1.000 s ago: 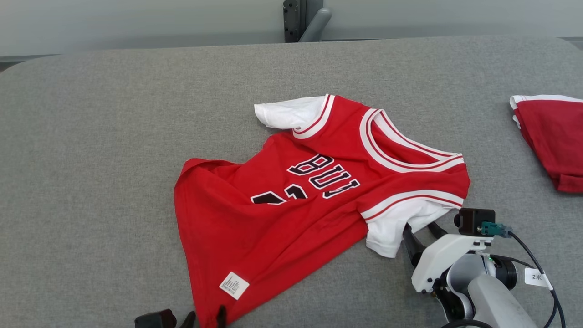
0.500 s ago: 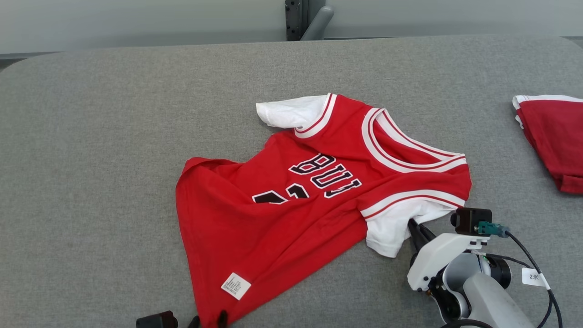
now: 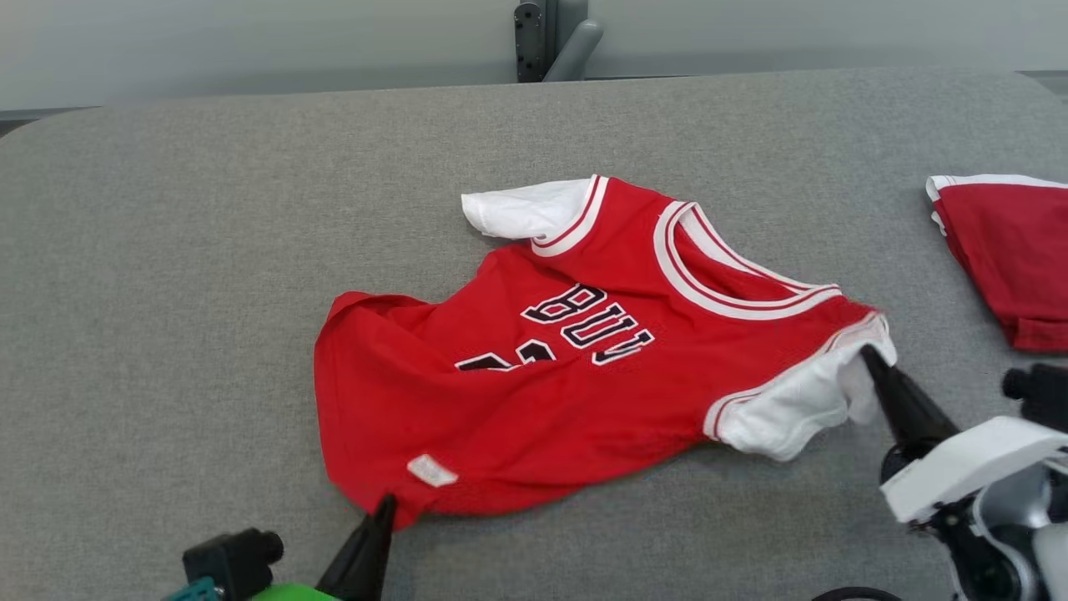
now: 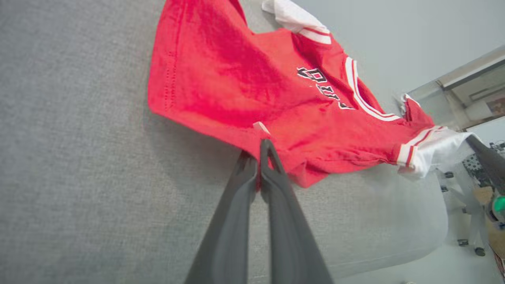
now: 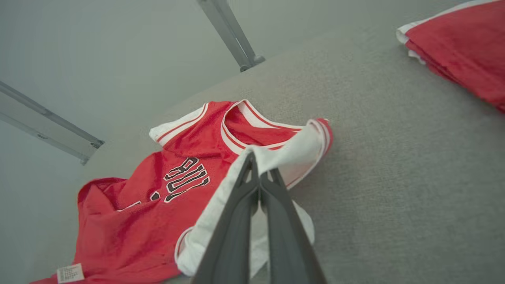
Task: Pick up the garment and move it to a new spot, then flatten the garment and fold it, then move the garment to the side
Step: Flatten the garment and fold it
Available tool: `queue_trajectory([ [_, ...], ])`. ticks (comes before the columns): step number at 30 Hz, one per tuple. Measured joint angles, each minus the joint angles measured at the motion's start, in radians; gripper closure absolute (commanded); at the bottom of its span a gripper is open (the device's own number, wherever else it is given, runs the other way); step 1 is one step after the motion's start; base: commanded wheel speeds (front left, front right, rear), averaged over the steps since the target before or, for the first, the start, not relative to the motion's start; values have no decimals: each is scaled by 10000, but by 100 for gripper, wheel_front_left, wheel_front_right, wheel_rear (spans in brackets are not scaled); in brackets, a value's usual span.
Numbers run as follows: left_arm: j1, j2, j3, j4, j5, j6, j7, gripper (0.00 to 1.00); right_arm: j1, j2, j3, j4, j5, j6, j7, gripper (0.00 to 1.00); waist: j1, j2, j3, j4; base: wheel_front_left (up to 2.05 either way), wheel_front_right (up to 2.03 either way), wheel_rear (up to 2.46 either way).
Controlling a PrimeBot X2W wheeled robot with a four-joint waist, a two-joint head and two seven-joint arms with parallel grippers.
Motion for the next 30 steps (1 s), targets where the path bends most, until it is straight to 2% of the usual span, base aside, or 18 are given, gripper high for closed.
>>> queue_trajectory([
  [3, 41, 159, 190, -1580, -370, -54, 322, 100, 510, -303, -731, -2115, 796, -2, 892, 100, 0, 0, 90, -176, 0, 0, 0],
  [4, 46, 192, 345, -2637, -698, -52, 510, 100, 751, -318, -1087, -3310, 1421, -2, 1494, 100, 0, 0, 161, -288, 0, 0, 0],
  [7, -10, 297, 675, -3983, -1104, 15, 736, 100, 874, -359, -1839, -4504, 2105, -2, 2217, 100, 0, 0, 298, -422, 0, 0, 0],
  [11, -443, 499, 1143, -5350, -1434, 144, 1043, 100, 798, -426, -2863, -5425, 2890, -2, 3053, 100, 0, 0, 503, -520, 0, 0, 0],
  [15, -1441, 840, 1578, -6126, -1831, 224, 1507, 100, -34, -451, -3540, -5960, 3555, -2, 3812, 100, 0, 0, 799, -551, 0, 0, 0],
  [18, -2913, 1423, 1858, -6142, -1787, 224, 2019, 100, -1188, -435, -3693, -6009, 3689, -2, 4357, 100, 0, 0, 1143, -543, 0, 0, 0],
  [20, -4299, 1603, 1858, -5804, -1954, 242, 2474, 100, -2333, -477, -3720, -5768, 3465, -2, 4761, 100, 0, 0, 1433, -524, 0, 0, 0],
  [23, -6902, 2033, 1850, -4288, -1879, 332, 3024, 100, -4495, -385, -3570, -4782, 2871, -4, 5409, 100, 1, 1, 1948, -467, 0, 0, 0],
  [27, -10638, 2086, 1528, -1317, -1396, 435, 3164, 100, -8173, 201, -3325, -2853, 1039, -4, 5764, 100, 5, 2, 2729, -359, 0, 0, 0],
  [30, -13304, 2119, 1197, 1126, -437, 303, 2539, 100, -10955, 648, -3170, -1030, -731, -2, 5202, 100, 5, 2, 3357, -280, 0, 0, 0],
])
